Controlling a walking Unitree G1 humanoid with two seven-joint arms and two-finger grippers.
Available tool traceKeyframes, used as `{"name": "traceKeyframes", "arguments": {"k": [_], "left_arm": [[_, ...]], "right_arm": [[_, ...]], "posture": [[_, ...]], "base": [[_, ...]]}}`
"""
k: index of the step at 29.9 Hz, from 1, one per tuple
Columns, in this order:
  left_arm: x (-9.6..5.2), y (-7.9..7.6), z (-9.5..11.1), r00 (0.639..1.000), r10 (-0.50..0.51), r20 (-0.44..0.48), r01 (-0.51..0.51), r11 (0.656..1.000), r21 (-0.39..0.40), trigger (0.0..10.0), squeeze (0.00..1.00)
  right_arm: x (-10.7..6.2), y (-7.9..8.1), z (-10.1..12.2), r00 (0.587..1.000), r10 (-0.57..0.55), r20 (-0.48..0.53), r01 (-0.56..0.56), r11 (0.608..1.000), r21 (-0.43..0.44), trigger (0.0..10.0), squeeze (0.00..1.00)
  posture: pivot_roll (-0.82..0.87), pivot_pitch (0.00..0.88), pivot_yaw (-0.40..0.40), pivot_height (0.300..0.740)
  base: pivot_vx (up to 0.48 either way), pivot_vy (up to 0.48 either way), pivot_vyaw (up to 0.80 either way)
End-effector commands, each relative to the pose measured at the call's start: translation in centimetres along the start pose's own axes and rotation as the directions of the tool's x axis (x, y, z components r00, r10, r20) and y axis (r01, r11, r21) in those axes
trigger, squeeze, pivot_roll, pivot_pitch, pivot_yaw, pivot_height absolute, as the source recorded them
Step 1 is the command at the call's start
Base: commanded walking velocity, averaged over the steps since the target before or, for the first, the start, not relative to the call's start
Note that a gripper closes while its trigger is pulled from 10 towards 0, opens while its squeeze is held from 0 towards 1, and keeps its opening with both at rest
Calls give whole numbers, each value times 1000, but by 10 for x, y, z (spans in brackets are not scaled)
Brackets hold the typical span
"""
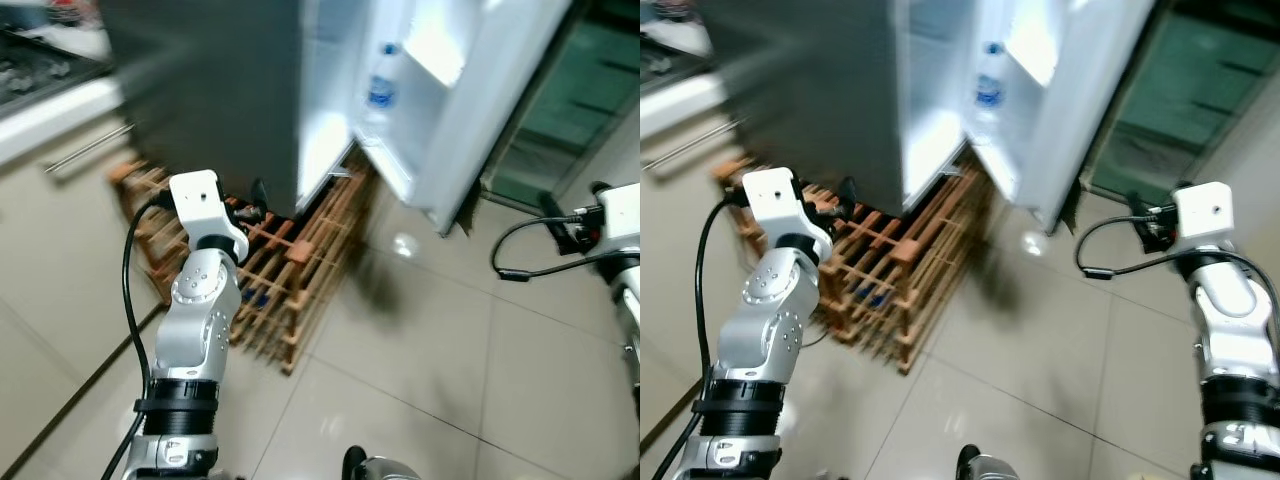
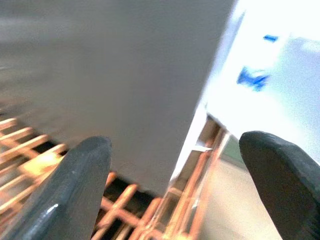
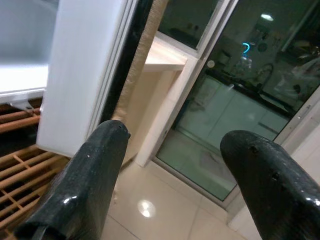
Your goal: Restocking fridge
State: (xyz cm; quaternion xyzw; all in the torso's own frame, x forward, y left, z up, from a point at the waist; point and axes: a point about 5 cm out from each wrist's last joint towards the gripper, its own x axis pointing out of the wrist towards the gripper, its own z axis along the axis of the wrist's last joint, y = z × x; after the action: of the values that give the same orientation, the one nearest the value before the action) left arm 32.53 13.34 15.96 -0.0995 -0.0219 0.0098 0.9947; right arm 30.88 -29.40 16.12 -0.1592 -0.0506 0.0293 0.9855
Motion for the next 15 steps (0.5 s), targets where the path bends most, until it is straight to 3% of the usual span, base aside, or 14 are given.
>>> {"name": "traceKeyframes", "arguments": {"k": [1, 2, 3, 6, 7, 11, 12, 15], "left_arm": [[0, -1, 2, 1000, 5, 18, -5, 1000, 14, 10000, 0], [-2, 1, 7, 999, 7, 49, -8, 1000, 25, 10000, 0], [-2, 1, 7, 999, 7, 49, -8, 1000, 25, 10000, 0], [-16, 9, 19, 994, -33, 108, 20, 993, 114, 10000, 0], [-16, 9, 19, 994, -33, 108, 20, 993, 114, 10000, 0], [-48, 19, 31, 989, -104, 105, 80, 974, 212, 10000, 0], [-58, 20, 36, 985, -130, 110, 98, 962, 255, 10000, 0], [-71, 20, 43, 980, -155, 124, 111, 946, 305, 10000, 0]], "right_arm": [[5, 19, 13, 996, 59, 60, -62, 997, 43, 10000, 0], [6, 46, 28, 987, 89, 134, -102, 990, 93, 10000, 0], [6, 46, 28, 987, 89, 134, -102, 990, 93, 10000, 0], [-10, 76, 53, 975, -28, 219, -15, 981, 193, 10000, 0], [-10, 76, 53, 975, -28, 219, -15, 981, 193, 10000, 0], [-45, 98, 63, 974, -21, 226, -28, 977, 210, 10000, 0], [-57, 99, 62, 975, -30, 220, -19, 976, 217, 10000, 0], [-71, 98, 60, 977, -56, 208, 7, 973, 229, 10000, 0]], "posture": [[-145, 21, -41, 740], [-145, 21, -41, 740], [-145, 21, -41, 740], [-119, 10, -35, 740], [-119, 10, -35, 740], [-103, 9, -20, 740], [-87, 12, -9, 740], [-79, 10, -5, 740]], "base": [[0, 0, 0], [0, 0, 0], [0, 0, 0], [0, 0, 0], [0, 0, 0], [0, 0, 0], [0, 0, 0], [0, 0, 0]]}}
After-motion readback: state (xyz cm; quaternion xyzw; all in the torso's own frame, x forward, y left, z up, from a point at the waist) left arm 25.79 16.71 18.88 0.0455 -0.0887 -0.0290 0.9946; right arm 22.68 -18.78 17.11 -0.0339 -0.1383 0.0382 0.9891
